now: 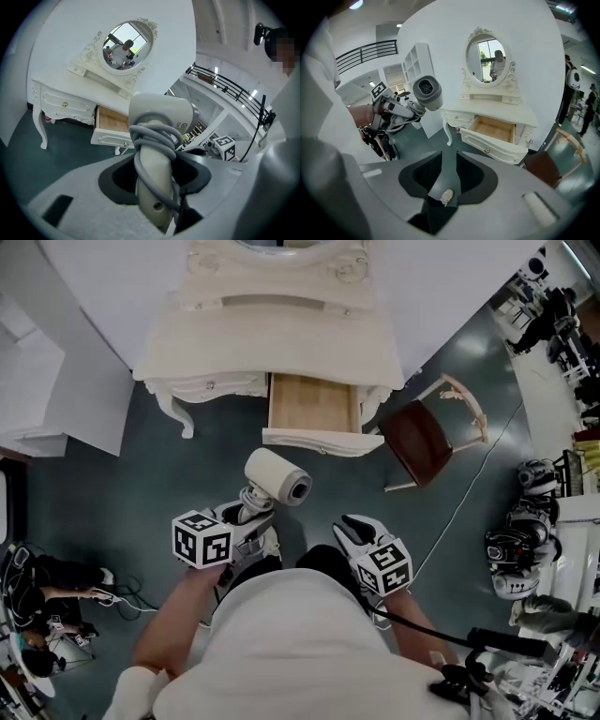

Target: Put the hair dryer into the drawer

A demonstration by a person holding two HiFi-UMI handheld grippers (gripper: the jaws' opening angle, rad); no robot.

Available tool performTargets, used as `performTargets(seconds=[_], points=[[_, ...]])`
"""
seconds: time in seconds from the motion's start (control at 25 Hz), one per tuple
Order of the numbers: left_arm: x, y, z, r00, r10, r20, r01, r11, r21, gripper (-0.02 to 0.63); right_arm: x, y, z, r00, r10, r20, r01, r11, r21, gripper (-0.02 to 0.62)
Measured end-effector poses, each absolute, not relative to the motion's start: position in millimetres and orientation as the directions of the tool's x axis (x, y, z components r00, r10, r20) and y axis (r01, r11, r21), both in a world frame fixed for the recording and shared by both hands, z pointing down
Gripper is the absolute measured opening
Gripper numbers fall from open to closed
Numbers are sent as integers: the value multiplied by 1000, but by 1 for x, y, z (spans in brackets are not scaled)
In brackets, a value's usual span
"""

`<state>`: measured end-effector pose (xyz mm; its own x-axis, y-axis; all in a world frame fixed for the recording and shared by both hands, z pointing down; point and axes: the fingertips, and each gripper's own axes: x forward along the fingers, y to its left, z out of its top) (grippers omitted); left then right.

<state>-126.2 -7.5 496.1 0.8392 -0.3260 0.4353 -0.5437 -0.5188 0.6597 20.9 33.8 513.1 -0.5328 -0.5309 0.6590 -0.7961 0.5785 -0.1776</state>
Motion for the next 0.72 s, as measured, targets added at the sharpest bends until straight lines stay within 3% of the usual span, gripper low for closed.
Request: performTargets(seconds=[0.72], points=[[-68, -155, 557, 783, -221, 582, -594, -544, 593, 204, 75, -77, 532, -529, -519, 671, -812, 540, -222, 115]])
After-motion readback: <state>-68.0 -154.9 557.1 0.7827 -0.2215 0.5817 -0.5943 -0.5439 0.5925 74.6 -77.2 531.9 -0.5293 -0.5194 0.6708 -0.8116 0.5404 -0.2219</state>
